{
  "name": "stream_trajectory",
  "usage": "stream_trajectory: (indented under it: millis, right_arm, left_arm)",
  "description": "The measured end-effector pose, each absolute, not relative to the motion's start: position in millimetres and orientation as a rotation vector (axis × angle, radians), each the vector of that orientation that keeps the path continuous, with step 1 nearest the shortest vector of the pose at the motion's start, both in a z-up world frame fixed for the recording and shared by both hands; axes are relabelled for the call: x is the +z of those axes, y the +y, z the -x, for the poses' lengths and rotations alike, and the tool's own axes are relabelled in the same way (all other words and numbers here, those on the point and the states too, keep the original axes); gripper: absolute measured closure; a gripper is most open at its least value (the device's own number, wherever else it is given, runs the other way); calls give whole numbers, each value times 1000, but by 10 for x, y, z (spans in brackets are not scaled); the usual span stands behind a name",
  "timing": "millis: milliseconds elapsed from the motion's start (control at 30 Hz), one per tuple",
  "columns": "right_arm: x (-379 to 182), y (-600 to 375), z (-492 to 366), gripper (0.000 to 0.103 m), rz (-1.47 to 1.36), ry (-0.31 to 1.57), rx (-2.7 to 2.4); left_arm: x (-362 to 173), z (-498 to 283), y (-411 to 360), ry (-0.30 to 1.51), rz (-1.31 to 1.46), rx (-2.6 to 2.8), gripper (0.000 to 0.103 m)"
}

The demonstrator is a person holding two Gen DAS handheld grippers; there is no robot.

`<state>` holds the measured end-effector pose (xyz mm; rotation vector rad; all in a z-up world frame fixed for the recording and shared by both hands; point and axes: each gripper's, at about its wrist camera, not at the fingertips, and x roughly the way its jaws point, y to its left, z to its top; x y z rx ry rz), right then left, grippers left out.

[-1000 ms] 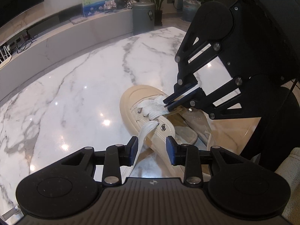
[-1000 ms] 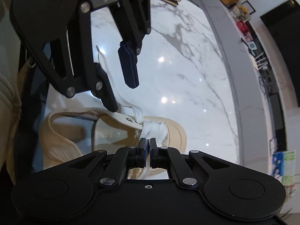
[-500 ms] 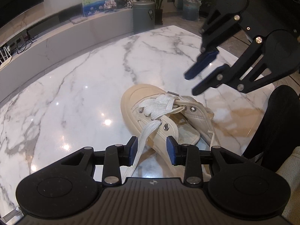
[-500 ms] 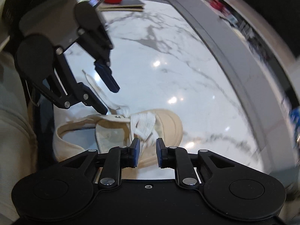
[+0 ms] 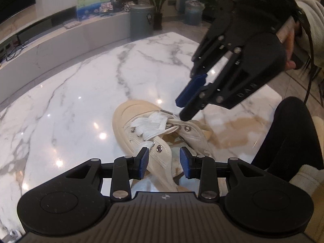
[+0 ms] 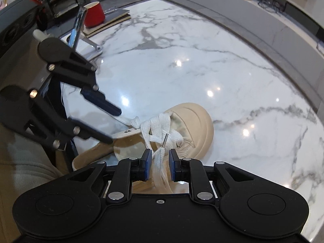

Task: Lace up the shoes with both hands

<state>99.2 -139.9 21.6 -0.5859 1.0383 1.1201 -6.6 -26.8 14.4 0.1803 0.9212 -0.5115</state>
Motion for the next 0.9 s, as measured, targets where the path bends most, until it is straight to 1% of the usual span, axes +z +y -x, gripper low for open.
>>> stream_trajectory:
  millis: [100, 133, 167, 233, 333, 433, 600, 667, 700, 900]
  right_arm:
    - [168, -1398, -1064, 87, 557, 1064, 1115]
    - [158, -1393, -1086, 87, 548, 1072, 1110]
    - [150, -1388, -1102, 87, 542, 1080, 1108]
    - [130, -1379, -1129, 87, 524, 1100, 1115]
    - [67, -1360, -1164, 88, 503, 1149, 1127]
    - [-31, -1337, -1126, 99, 518, 1179, 1148]
    - [38, -1327, -992, 101, 596, 1099, 1159]
    - [90, -1331, -947, 101, 628, 1064, 1161]
    - [120, -1330, -924, 101, 648, 1046, 1161]
    - [349, -1234, -745, 101, 724, 955, 1196]
  left_arm:
    - [114, 42, -274, 932, -178, -517, 71]
    - [105, 33, -267, 936, -177, -517, 73]
    - [95, 26, -260, 938, -176, -517, 77]
    - [79, 13, -247, 943, -172, -516, 83]
    - [59, 4, -229, 950, -171, -508, 83]
    - [46, 5, -196, 955, -161, -501, 83]
    - [57, 9, -185, 948, -157, -505, 83]
    - [60, 11, -180, 946, -150, -515, 89]
    - [61, 12, -177, 945, -144, -519, 90]
    - [71, 35, -130, 929, -116, -516, 90]
